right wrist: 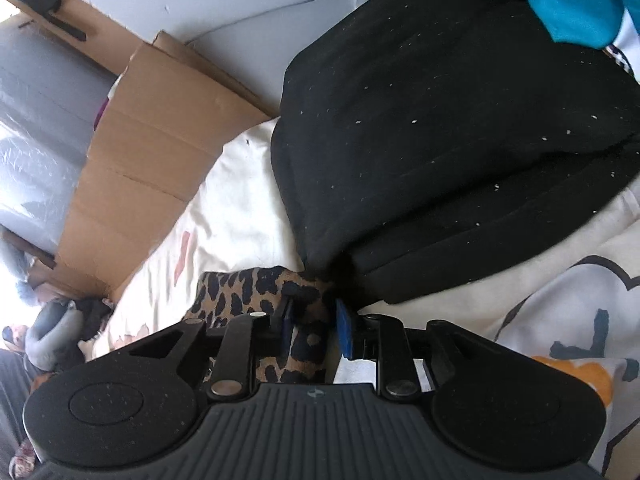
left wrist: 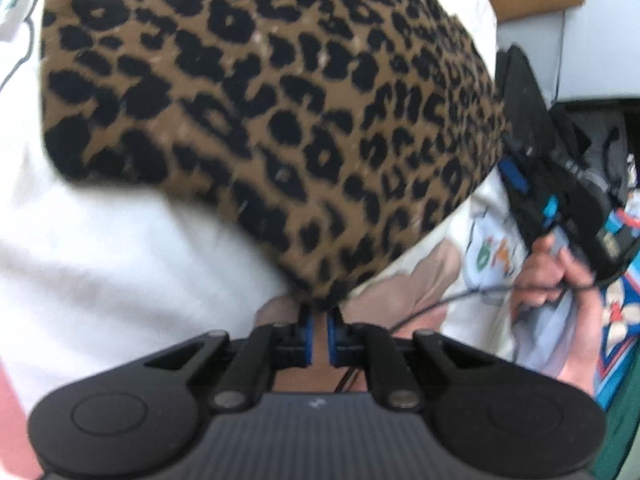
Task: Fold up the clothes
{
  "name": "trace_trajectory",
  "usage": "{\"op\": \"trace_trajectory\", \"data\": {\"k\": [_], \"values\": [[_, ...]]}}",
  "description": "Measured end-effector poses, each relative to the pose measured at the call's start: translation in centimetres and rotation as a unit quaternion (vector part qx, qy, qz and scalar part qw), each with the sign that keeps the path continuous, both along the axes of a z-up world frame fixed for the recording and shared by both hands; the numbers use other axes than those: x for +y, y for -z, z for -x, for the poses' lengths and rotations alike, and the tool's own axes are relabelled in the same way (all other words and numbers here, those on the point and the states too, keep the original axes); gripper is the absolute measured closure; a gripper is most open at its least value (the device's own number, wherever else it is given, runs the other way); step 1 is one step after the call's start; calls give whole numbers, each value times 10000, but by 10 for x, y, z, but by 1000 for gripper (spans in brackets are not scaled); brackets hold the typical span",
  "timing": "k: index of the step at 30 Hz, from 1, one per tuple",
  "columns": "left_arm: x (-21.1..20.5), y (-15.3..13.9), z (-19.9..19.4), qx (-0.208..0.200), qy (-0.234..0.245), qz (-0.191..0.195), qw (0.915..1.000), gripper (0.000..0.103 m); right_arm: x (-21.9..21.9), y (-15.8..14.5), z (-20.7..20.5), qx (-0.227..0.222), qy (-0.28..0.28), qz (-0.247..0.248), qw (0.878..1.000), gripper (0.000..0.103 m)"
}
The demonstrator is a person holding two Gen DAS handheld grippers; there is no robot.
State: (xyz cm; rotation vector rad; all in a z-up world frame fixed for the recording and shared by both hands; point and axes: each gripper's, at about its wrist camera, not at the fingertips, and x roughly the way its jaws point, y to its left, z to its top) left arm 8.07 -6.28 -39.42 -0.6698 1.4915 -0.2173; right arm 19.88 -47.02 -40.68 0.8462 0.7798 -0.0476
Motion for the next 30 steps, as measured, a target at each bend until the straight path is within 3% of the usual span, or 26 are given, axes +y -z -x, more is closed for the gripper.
{"op": "trace_trajectory", "data": {"k": [6, 11, 16, 19, 24, 26, 30], "values": [[13, -16, -3, 238, 693, -403, 9965, 97, -7, -8, 21, -43, 232, -194, 9995, 79], [24, -50, -36, -12, 1258, -737, 9893, 91, -5, -11, 40, -21, 330, -317, 9990, 79], [17, -73, -77, -340, 1961, -1013, 9747, 86, 2, -16, 50, -42, 259, -337, 9991, 79], [9, -84, -100, -623, 2240, -1148, 9658, 76, 7, -20, 54, -42, 184, -320, 9993, 79], [-9, -97, -140, -1061, 2797, -1441, 9433, 69, 17, -23, 61, 18, 96, -233, 9997, 71], [-17, -99, -154, -1237, 3133, -1565, 9285, 63, 21, -23, 65, 26, 48, -225, 9997, 71], [-28, -97, -172, -1466, 3768, -1637, 8998, 62, 28, -21, 70, 99, 33, -257, 9996, 71]]}}
